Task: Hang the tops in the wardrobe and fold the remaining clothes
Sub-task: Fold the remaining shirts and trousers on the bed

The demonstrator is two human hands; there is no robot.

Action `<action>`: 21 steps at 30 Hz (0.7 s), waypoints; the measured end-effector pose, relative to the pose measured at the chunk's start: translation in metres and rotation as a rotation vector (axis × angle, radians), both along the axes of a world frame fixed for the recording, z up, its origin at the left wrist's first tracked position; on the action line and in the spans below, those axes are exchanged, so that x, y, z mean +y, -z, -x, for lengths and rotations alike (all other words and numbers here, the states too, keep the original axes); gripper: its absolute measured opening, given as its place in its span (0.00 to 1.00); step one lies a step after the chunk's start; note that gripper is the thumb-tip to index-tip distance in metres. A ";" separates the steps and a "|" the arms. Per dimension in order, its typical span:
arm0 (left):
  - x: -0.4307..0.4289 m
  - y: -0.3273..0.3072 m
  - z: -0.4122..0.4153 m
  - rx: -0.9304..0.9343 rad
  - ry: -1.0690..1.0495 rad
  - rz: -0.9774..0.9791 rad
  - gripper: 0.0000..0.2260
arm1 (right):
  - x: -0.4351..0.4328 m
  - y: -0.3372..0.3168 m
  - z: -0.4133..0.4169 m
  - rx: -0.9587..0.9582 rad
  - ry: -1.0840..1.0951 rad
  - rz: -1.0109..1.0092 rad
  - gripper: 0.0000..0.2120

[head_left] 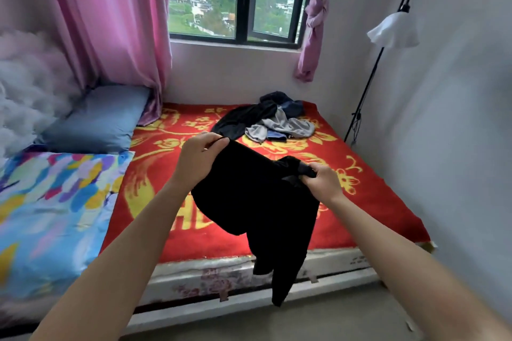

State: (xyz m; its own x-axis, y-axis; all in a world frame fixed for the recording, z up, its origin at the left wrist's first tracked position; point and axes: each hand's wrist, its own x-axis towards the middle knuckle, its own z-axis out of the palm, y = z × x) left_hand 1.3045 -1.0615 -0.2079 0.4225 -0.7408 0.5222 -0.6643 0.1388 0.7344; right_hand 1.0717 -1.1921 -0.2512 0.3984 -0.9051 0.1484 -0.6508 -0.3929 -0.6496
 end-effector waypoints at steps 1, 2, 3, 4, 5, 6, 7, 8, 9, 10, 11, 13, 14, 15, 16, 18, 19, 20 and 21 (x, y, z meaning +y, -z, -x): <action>-0.011 -0.002 -0.006 0.005 -0.018 0.005 0.07 | -0.013 0.003 -0.012 -0.002 -0.020 -0.002 0.06; -0.023 -0.003 -0.014 0.013 -0.037 0.005 0.07 | -0.028 0.006 -0.026 -0.003 -0.038 0.003 0.04; -0.038 -0.006 -0.024 0.012 -0.058 0.008 0.07 | -0.048 0.010 -0.043 -0.015 -0.053 0.007 0.03; -0.051 -0.008 -0.031 0.006 -0.075 0.009 0.07 | -0.063 0.013 -0.055 -0.019 -0.059 0.011 0.02; -0.065 -0.011 -0.039 0.002 -0.096 0.012 0.07 | -0.082 0.017 -0.070 -0.023 -0.072 0.010 0.03; -0.078 -0.013 -0.045 0.002 -0.117 0.012 0.07 | -0.099 0.022 -0.083 -0.028 -0.090 0.010 0.04; -0.090 -0.016 -0.052 0.001 -0.143 0.014 0.08 | -0.118 0.026 -0.098 -0.039 -0.114 0.006 0.06; -0.100 -0.017 -0.057 0.001 -0.166 0.015 0.08 | -0.134 0.029 -0.109 -0.048 -0.136 -0.003 0.08; -0.113 -0.019 -0.064 0.000 -0.197 0.019 0.08 | -0.154 0.033 -0.123 -0.052 -0.163 -0.008 0.09; -0.127 -0.021 -0.073 0.005 -0.232 0.013 0.08 | -0.176 0.036 -0.139 -0.054 -0.184 -0.021 0.10; -0.136 -0.022 -0.080 0.011 -0.259 0.010 0.08 | -0.190 0.039 -0.150 -0.052 -0.199 -0.032 0.11; -0.151 -0.022 -0.094 0.022 -0.313 0.003 0.08 | -0.213 0.043 -0.171 -0.050 -0.226 -0.066 0.12; -0.162 -0.023 -0.102 0.023 -0.353 0.003 0.08 | -0.227 0.043 -0.185 -0.048 -0.243 -0.084 0.13; -0.168 -0.021 -0.108 0.020 -0.384 0.004 0.08 | -0.234 0.045 -0.194 -0.040 -0.252 -0.105 0.14; -0.173 -0.020 -0.114 0.023 -0.409 -0.004 0.08 | -0.240 0.047 -0.203 -0.011 -0.257 -0.113 0.17; -0.182 -0.014 -0.127 0.038 -0.444 -0.042 0.08 | -0.245 0.057 -0.222 0.081 -0.279 -0.090 0.23; -0.187 -0.009 -0.133 0.039 -0.451 -0.061 0.08 | -0.242 0.063 -0.229 0.088 -0.321 -0.091 0.27; -0.191 -0.004 -0.138 0.046 -0.456 -0.083 0.08 | -0.238 0.068 -0.235 0.066 -0.392 -0.108 0.31; -0.197 0.001 -0.144 0.063 -0.467 -0.106 0.08 | -0.232 0.072 -0.242 0.039 -0.483 -0.145 0.35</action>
State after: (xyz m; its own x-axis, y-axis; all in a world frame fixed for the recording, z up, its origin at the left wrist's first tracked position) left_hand 1.4483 -1.2581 -0.2088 0.7507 -0.5124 0.4171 -0.5919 -0.2412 0.7691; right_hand 1.3142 -1.4241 -0.3230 0.7793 -0.6266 0.0110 -0.4424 -0.5625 -0.6984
